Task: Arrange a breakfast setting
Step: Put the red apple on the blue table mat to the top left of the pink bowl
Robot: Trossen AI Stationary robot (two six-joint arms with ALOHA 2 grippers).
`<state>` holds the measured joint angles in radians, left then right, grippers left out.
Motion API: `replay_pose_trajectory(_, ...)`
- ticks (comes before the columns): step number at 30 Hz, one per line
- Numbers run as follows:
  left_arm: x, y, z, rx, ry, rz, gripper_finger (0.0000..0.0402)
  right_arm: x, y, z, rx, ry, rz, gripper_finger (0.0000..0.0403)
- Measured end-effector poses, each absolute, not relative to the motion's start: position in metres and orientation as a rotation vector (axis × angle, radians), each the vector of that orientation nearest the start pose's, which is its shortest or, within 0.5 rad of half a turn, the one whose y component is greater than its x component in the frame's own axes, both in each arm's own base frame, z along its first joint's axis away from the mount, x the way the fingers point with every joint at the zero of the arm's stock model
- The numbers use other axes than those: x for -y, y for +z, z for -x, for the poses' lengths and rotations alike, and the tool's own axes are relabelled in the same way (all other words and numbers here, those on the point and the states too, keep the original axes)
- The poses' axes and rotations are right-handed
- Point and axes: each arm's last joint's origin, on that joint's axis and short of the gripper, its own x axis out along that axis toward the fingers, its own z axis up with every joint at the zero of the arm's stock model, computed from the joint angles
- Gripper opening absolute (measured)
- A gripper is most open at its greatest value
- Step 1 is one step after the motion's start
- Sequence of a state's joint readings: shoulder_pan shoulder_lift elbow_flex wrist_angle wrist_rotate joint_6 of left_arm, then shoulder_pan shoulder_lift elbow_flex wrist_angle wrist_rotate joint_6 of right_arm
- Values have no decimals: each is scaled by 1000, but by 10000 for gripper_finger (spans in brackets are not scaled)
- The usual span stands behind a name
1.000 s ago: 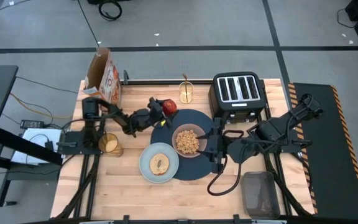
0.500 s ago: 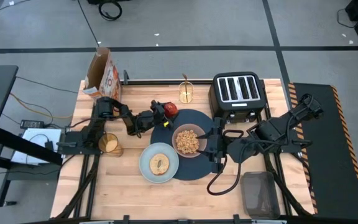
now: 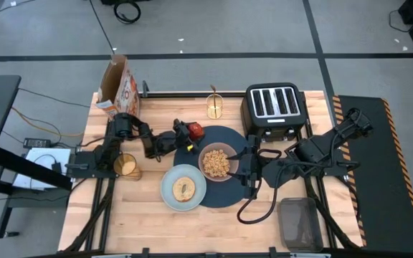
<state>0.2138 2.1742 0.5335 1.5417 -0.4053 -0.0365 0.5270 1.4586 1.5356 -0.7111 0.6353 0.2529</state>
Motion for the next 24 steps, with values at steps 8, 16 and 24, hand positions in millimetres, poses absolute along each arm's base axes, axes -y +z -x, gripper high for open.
replay_pose_trajectory(8,-76,60,-278,-106,644,52,342,-136,390,-271,-518,-179,100,215)
replay_pose_trajectory(16,-67,67,-298,-64,577,11,342,-133,390,-273,-516,-193,84,215)
replay_pose_trajectory(24,-68,63,-298,-106,584,20,342,-133,390,-273,-517,-192,73,215)
